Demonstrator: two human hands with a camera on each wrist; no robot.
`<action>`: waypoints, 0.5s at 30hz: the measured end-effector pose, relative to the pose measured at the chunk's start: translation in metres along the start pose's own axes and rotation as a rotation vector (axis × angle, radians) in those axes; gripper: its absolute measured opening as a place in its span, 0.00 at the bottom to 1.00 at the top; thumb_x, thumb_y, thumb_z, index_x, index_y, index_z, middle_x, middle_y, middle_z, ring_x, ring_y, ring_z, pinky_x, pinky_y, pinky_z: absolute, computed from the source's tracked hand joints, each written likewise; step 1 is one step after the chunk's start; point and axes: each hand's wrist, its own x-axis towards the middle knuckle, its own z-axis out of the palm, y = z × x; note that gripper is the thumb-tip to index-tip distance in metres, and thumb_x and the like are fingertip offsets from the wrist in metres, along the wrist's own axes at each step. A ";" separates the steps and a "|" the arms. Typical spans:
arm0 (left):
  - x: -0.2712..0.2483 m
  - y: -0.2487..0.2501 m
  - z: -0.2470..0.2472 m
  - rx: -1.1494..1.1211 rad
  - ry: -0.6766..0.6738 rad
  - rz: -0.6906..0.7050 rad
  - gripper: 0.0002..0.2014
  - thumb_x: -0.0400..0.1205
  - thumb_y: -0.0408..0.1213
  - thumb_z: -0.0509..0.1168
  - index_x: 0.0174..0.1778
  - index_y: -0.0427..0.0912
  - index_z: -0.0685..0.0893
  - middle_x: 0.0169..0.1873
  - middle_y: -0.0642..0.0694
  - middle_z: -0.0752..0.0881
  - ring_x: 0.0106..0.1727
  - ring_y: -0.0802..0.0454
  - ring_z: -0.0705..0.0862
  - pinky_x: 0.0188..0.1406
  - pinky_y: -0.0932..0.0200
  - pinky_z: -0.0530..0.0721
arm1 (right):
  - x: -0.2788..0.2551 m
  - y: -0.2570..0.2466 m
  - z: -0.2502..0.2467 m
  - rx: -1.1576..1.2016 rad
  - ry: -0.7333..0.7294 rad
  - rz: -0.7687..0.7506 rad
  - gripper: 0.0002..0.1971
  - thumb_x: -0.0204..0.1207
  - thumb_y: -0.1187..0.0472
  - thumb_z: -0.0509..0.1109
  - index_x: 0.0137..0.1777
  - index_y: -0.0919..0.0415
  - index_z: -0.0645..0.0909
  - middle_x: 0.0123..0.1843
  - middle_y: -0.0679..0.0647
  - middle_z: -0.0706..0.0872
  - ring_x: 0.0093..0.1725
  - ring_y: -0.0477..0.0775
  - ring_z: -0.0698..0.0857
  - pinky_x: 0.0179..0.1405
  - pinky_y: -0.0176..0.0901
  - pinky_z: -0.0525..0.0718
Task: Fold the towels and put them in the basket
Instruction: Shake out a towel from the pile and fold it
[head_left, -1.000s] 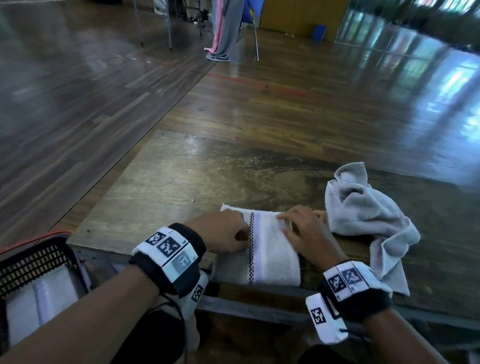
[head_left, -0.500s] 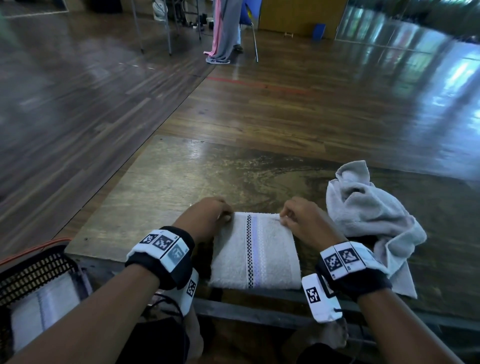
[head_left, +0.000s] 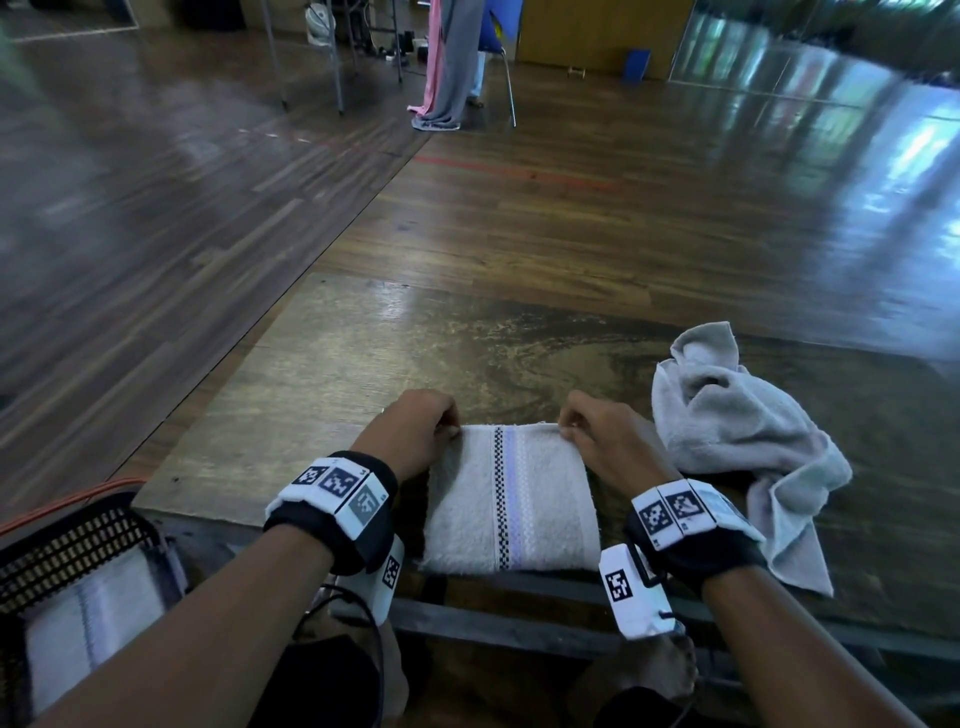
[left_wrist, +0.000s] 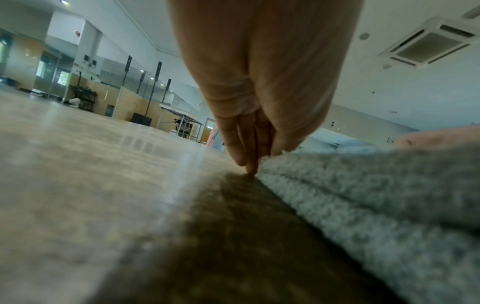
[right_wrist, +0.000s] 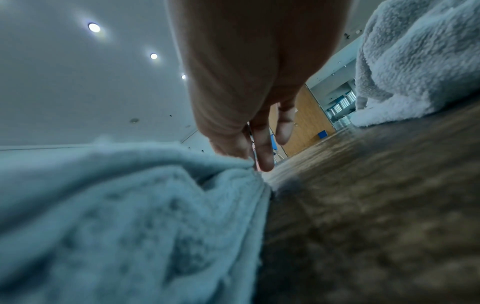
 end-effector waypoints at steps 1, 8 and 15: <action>0.000 0.001 0.000 0.016 0.001 -0.006 0.03 0.81 0.35 0.63 0.45 0.42 0.81 0.46 0.47 0.83 0.46 0.49 0.81 0.49 0.50 0.83 | 0.000 -0.001 0.000 -0.008 0.004 -0.008 0.05 0.76 0.60 0.67 0.41 0.48 0.75 0.39 0.47 0.85 0.40 0.51 0.82 0.36 0.43 0.78; -0.002 0.001 0.001 -0.010 0.025 -0.032 0.03 0.81 0.35 0.61 0.43 0.41 0.77 0.45 0.45 0.81 0.44 0.47 0.79 0.46 0.48 0.82 | 0.002 -0.003 0.001 -0.071 -0.013 -0.048 0.08 0.77 0.61 0.67 0.46 0.48 0.87 0.51 0.46 0.88 0.50 0.50 0.84 0.48 0.42 0.80; -0.005 0.009 0.006 0.261 0.079 -0.048 0.04 0.82 0.35 0.55 0.48 0.46 0.74 0.51 0.46 0.81 0.53 0.45 0.79 0.56 0.49 0.69 | -0.006 -0.007 0.013 -0.142 -0.035 -0.042 0.12 0.78 0.61 0.61 0.56 0.55 0.84 0.61 0.52 0.76 0.59 0.56 0.77 0.58 0.49 0.78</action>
